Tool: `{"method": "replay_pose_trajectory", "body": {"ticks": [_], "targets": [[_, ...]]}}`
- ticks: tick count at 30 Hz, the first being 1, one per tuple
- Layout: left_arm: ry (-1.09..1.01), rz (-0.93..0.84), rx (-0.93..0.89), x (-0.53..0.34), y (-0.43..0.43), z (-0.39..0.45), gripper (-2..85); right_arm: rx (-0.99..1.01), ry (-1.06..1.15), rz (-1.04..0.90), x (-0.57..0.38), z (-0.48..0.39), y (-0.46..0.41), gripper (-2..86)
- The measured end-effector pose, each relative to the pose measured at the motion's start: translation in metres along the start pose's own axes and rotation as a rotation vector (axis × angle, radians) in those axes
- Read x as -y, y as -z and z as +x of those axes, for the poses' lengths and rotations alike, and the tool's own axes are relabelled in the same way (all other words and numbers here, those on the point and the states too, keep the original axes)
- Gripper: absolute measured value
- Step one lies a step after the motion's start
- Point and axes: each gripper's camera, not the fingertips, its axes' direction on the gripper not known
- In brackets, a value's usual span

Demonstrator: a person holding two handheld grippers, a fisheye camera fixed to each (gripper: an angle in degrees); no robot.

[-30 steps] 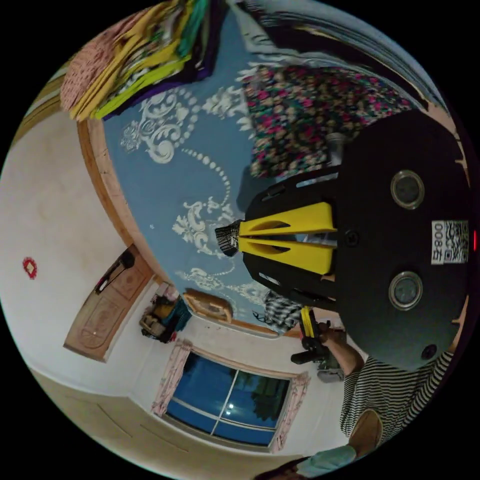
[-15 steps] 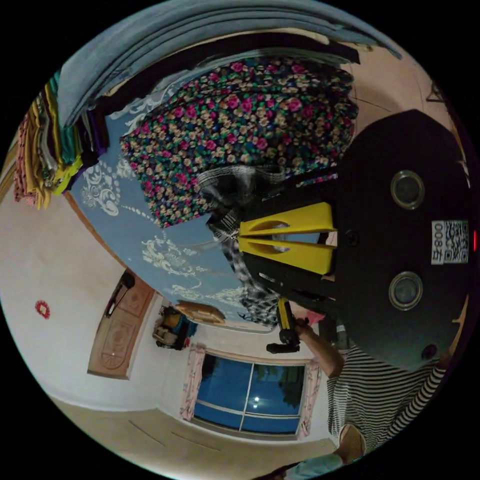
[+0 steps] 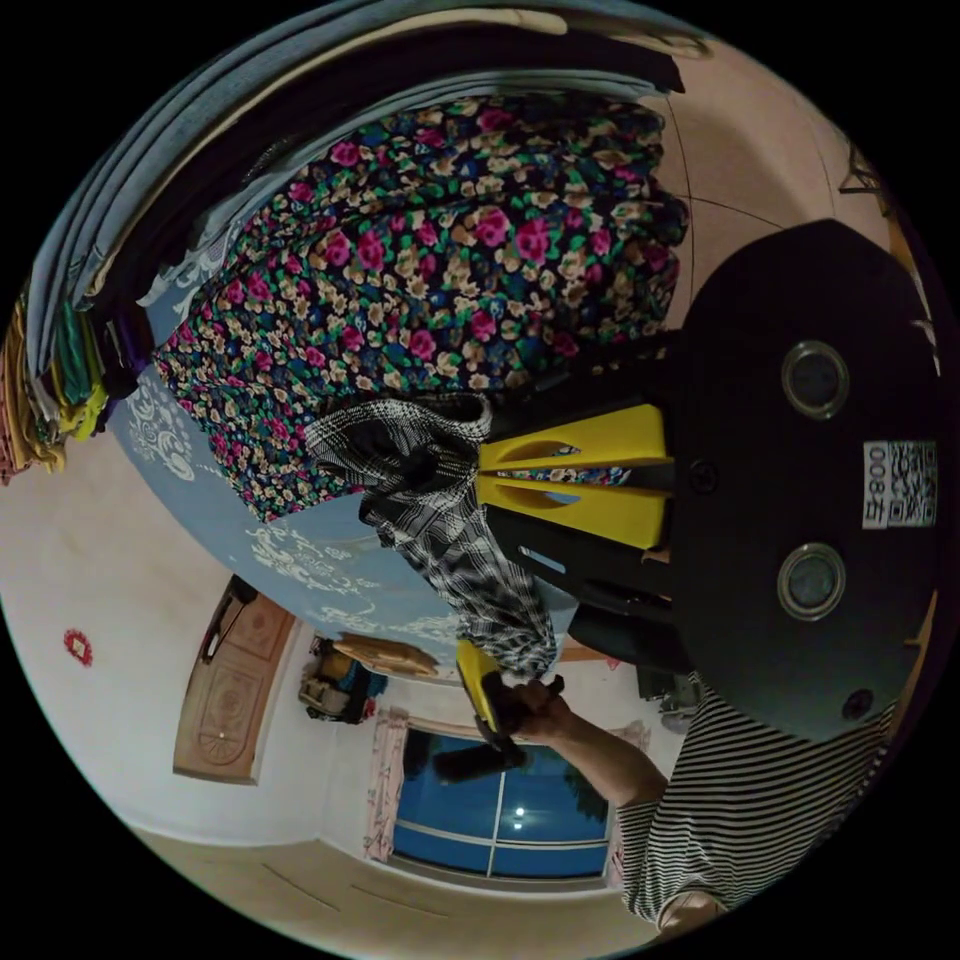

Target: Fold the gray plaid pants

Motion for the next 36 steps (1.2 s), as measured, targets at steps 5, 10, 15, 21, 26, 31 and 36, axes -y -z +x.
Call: {"method": "replay_pose_trajectory", "body": {"ticks": [5, 10, 15, 21, 26, 31, 36], "targets": [[-0.034, -0.12, 0.014, 0.094, -0.07, 0.008, 7.8, 0.016, 0.001, 0.015, -0.025, 0.022, 0.001, 0.4], [-0.032, -0.218, 0.036, 0.136, -0.112, 0.011, 3.6, 0.033, 0.004, 0.034, -0.052, 0.041, 0.002, 0.4], [-0.036, -0.128, -0.027, 0.164, -0.115, 0.019, 1.1, 0.054, 0.022, 0.056, -0.076, 0.05, 0.005, 0.4], [-0.14, -0.038, -0.06, 0.202, -0.115, 0.048, 0.5, 0.043, 0.057, 0.134, -0.111, 0.045, 0.017, 0.3], [-0.173, -0.094, -0.05, 0.24, -0.154, 0.064, 0.6, -0.034, 0.047, 0.199, -0.141, 0.046, 0.022, 0.3], [-0.16, -0.153, -0.016, 0.264, -0.188, 0.071, 1.1, -0.073, -0.012, 0.193, -0.161, 0.057, 0.012, 0.5], [-0.185, -0.135, -0.001, 0.274, -0.19, 0.079, 3.3, -0.091, 0.004, 0.178, -0.175, 0.05, 0.006, 1.2]]}}
